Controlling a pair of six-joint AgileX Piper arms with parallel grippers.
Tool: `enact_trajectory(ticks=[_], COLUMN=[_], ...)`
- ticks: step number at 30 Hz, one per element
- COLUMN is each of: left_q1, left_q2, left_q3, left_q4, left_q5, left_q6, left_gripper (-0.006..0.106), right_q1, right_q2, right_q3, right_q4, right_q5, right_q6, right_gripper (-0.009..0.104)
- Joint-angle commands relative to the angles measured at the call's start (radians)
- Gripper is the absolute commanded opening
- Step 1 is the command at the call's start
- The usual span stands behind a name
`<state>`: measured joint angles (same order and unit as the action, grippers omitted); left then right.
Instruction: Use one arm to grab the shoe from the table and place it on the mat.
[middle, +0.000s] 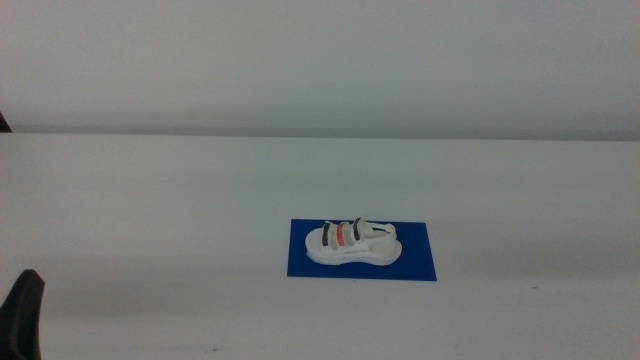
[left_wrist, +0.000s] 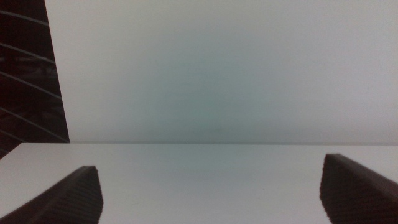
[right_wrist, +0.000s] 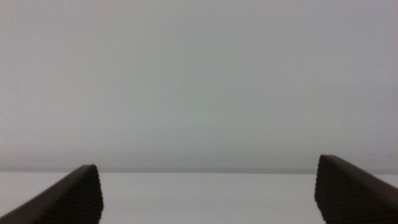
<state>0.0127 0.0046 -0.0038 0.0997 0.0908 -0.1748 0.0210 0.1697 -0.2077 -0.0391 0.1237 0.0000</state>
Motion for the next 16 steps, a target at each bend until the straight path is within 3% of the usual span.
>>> enact_trajectory(ticks=[1,6,16], left_q1=[-0.002,-0.002,-0.002], left_q2=[-0.041,-0.041,-0.041], left_q3=[0.043,0.043,0.043], left_q4=[-0.002,-0.002,-0.002], left_q5=[-0.011,-0.011,-0.011], left_q6=[-0.006,-0.006,-0.006], left_gripper=[0.094,0.094,0.094], right_q1=[-0.006,-0.006,-0.006], right_q2=[-0.082,-0.206,-0.206], right_q3=[0.127,0.248,0.246], right_q4=[-0.011,-0.014,-0.042], right_q5=[-0.116,-0.091,-0.061], right_q6=[0.032,0.054,0.054], right_gripper=[0.092,0.092,0.092])
